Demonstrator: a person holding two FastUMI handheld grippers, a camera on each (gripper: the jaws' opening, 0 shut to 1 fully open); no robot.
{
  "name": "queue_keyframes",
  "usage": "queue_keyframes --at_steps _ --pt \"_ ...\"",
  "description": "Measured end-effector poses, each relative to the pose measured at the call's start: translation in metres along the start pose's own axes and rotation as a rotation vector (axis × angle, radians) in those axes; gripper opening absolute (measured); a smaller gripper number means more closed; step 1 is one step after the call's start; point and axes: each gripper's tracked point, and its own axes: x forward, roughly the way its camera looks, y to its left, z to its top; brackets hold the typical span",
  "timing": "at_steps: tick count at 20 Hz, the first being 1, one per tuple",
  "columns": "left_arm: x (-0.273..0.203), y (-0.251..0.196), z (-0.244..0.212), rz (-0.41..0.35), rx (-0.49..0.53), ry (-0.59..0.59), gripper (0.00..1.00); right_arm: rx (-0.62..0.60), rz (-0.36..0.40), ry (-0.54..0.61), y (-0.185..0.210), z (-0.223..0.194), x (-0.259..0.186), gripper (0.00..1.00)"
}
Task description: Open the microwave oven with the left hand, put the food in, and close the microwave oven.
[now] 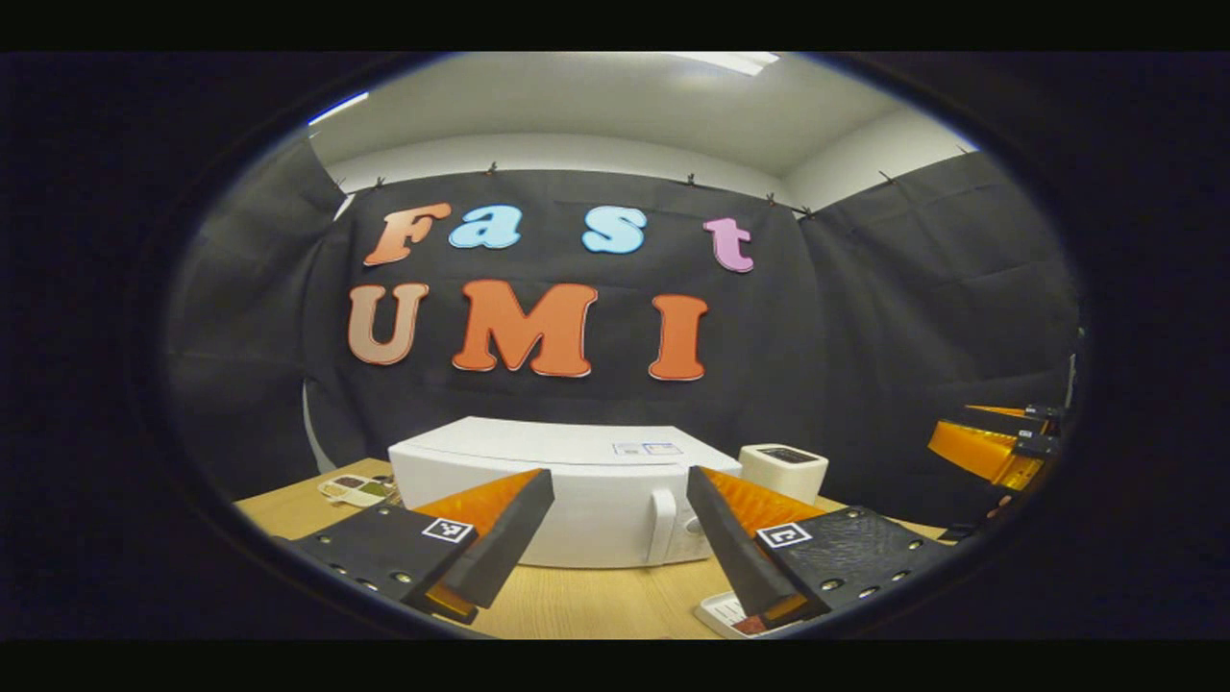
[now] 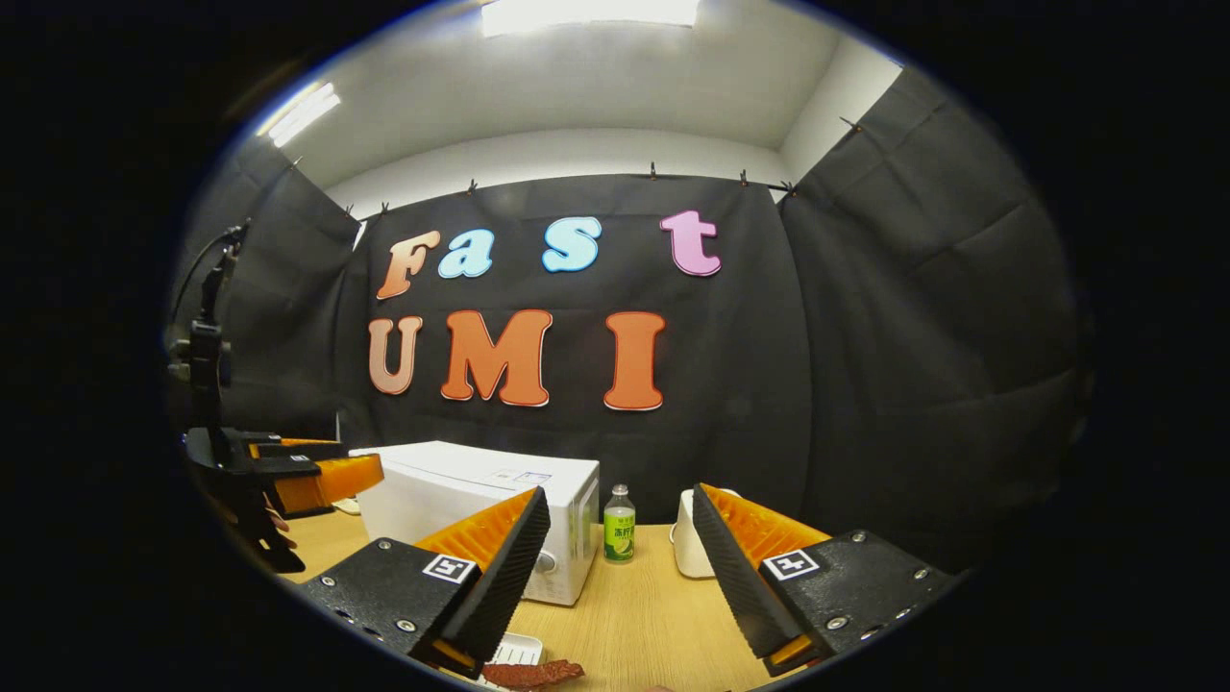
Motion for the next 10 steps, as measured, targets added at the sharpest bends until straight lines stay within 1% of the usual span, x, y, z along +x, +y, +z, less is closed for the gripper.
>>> queue_keyframes --at_steps 1,6,10 --pt "0.006 -0.004 -0.008 -0.003 -0.003 0.011 0.91 0.003 -0.001 0.009 -0.004 -0.007 0.001 0.93" --pt "0.037 -0.035 -0.050 -0.051 -0.007 0.049 0.91 -0.004 -0.054 0.068 -0.031 -0.044 0.000 0.93" --pt "0.070 -0.046 -0.096 -0.013 0.069 0.084 0.90 0.026 -0.058 0.143 -0.037 -0.083 -0.003 0.93"
